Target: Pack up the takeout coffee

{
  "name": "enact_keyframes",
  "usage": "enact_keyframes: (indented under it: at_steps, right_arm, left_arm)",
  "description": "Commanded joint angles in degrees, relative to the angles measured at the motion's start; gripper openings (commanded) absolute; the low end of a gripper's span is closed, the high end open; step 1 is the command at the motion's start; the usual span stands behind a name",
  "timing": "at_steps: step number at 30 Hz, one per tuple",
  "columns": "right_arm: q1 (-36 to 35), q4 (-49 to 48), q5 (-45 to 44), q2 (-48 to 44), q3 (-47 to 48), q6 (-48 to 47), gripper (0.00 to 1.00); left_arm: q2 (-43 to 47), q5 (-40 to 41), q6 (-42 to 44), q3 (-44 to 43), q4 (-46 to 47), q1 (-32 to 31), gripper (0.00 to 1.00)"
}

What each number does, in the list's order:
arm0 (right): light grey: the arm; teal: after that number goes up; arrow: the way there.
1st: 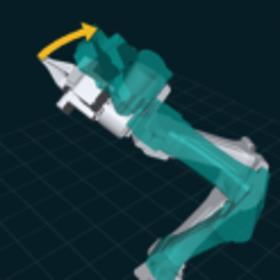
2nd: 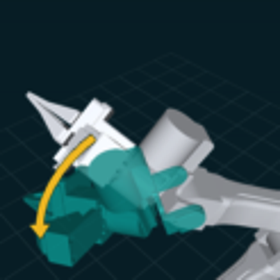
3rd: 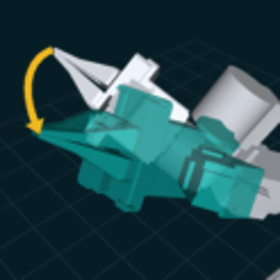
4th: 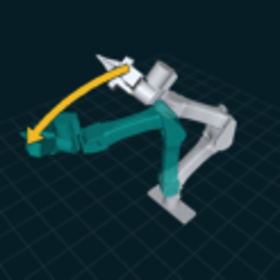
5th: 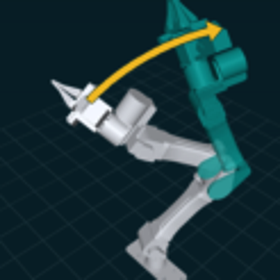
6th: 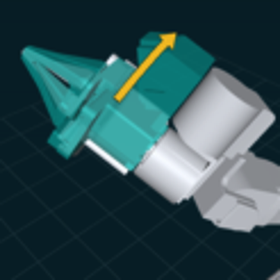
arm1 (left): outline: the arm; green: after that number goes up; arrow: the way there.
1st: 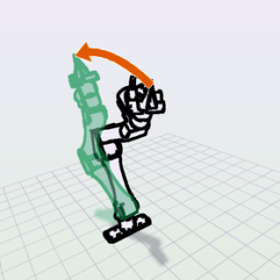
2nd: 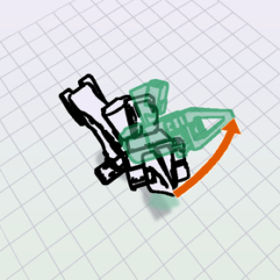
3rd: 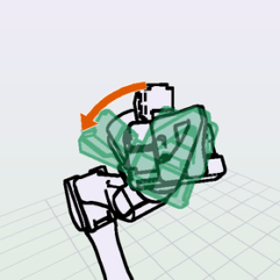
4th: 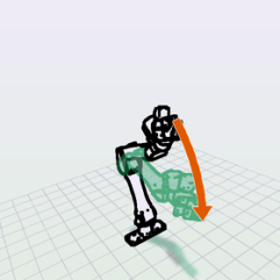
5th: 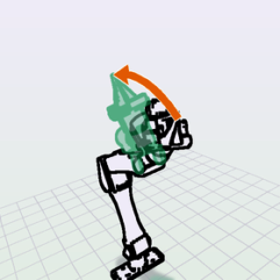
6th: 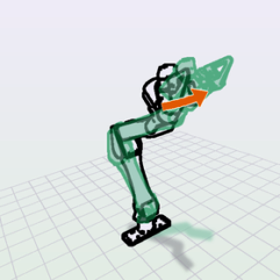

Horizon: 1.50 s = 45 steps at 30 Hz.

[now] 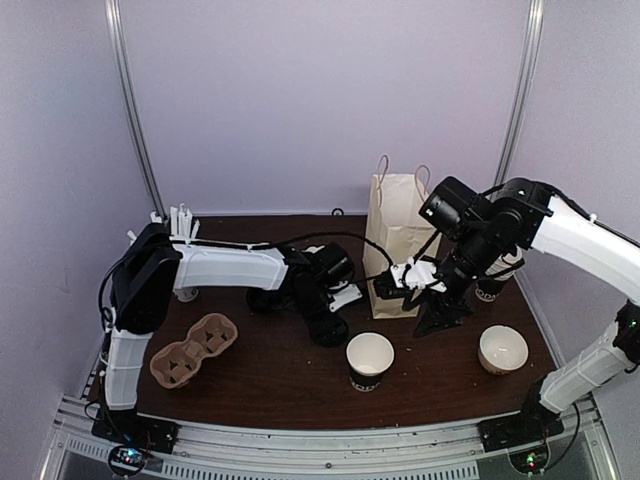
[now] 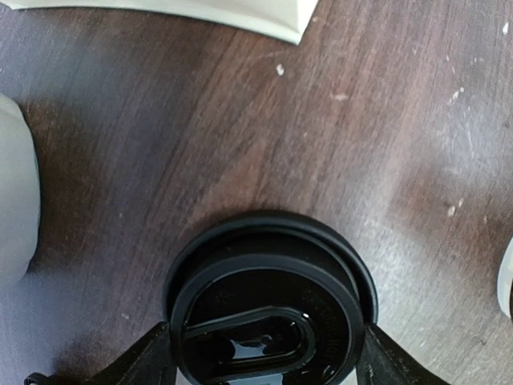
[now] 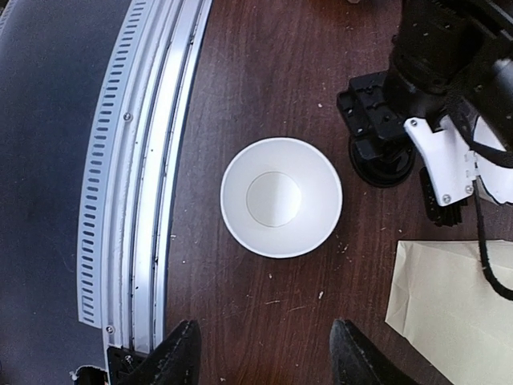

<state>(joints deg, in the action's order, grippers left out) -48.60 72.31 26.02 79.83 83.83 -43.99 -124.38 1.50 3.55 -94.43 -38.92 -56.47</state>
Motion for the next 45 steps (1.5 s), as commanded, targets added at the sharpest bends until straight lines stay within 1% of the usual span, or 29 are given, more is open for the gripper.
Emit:
enact_keyframes:
  at_steps: [1,10,15,19,24,29,33,37,41,45]
  right_arm:
    - [-2.7,-1.3,-2.1,0.0,-2.4,-1.3,0.58]
    - [-8.6,-3.7,-3.7,4.4,-3.7,-2.9,0.58]
    - [-11.6,-5.4,-4.2,7.9,-4.2,-4.0,0.58]
    - [-14.3,-8.9,-8.2,9.1,-7.3,-4.3,0.57]
    - [-15.0,-11.7,-9.6,10.1,-9.4,-3.6,0.54]
    - [-15.8,-13.4,-11.6,11.1,-9.9,-3.3,0.45]
    - [-15.9,-15.4,-13.5,12.0,-10.7,-3.2,0.4]
    - [-16.2,-15.5,-14.3,13.4,-10.7,-3.7,0.35]
    - [-16.8,-16.3,-15.3,14.5,-10.2,-3.7,0.21]
    - [-18.6,-16.2,-16.3,16.4,-8.4,-4.0,0.02]
  left_arm:
    - [5.1,1.5,0.8,-0.8,-2.0,-0.1,0.77]
    - [15.2,0.9,0.6,3.5,-5.2,2.1,0.77]
    - [20.7,0.0,0.4,4.0,-7.5,4.5,0.77]
    - [24.1,-1.5,-0.3,3.5,-7.9,6.2,0.77]
    - [27.3,-4.3,-0.5,3.1,-7.9,7.5,0.77]
    - [29.1,-5.3,-0.2,2.4,-8.3,8.9,0.77]
    - [30.4,-5.4,-0.1,2.6,-8.4,9.2,0.77]
    - [31.6,-5.1,0.0,3.2,-8.4,9.7,0.77]
    - [32.8,-5.4,0.5,3.5,-8.4,10.2,0.77]
    - [33.9,-4.9,1.4,3.5,-8.9,10.8,0.77]
